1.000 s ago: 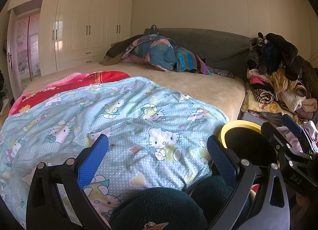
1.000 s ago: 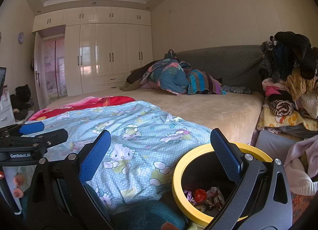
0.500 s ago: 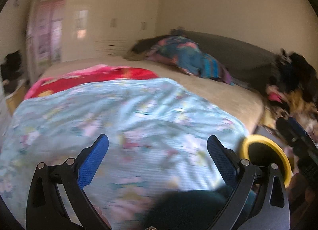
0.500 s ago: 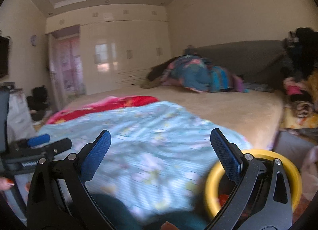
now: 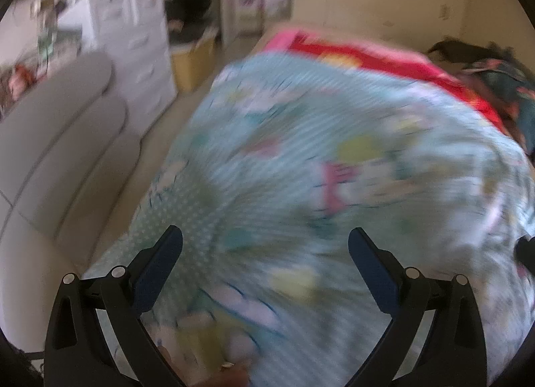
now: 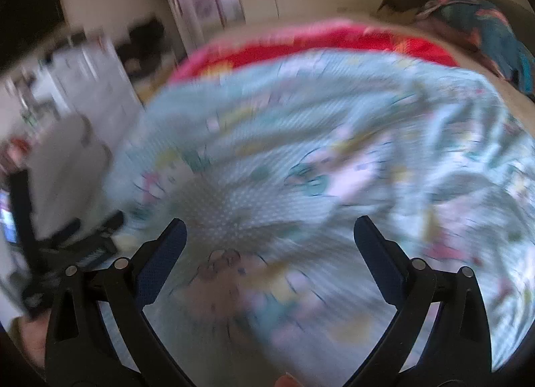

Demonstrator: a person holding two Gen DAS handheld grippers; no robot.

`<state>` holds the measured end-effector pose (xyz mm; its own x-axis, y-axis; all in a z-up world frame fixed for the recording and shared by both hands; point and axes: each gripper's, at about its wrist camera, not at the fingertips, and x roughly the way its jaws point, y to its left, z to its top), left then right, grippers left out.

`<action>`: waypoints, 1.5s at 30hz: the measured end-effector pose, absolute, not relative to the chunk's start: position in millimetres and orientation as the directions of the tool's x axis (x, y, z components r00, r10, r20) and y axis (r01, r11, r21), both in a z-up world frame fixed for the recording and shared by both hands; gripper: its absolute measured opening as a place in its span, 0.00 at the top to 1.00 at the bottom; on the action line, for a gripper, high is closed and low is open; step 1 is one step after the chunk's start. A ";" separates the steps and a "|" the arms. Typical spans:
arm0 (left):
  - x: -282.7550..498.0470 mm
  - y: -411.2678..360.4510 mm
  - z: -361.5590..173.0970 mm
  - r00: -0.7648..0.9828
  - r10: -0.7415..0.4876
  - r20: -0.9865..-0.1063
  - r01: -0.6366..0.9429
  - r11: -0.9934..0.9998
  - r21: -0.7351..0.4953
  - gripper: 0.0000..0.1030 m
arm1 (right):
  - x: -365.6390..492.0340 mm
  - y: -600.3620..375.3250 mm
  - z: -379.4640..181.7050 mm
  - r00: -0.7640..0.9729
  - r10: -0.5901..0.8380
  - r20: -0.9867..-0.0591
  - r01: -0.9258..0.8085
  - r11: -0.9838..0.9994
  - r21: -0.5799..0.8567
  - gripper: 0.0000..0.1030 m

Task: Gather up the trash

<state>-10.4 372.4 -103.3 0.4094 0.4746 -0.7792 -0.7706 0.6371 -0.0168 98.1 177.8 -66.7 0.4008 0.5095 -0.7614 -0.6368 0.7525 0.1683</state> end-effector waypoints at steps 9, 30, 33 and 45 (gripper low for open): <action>-1.5 396.2 -137.7 0.373 0.445 -0.814 -0.794 0.607 -0.032 0.05 | 100.7 218.4 -138.1 0.383 0.453 -0.805 -0.666 0.739 0.100 0.09; -2.2 395.6 -137.6 0.378 0.439 -0.815 -0.794 0.606 -0.041 0.05 | 101.0 212.6 -141.8 0.354 0.473 -0.807 -0.660 0.738 0.143 0.09; -2.8 395.9 -137.5 0.378 0.439 -0.815 -0.794 0.606 -0.042 0.05 | 99.5 212.7 -141.2 0.354 0.473 -0.807 -0.660 0.737 0.143 0.09; -1.8 392.5 -133.2 0.377 0.440 -0.815 -0.794 0.606 -0.040 0.05 | 99.0 213.0 -141.1 0.352 0.474 -0.807 -0.660 0.737 0.145 0.09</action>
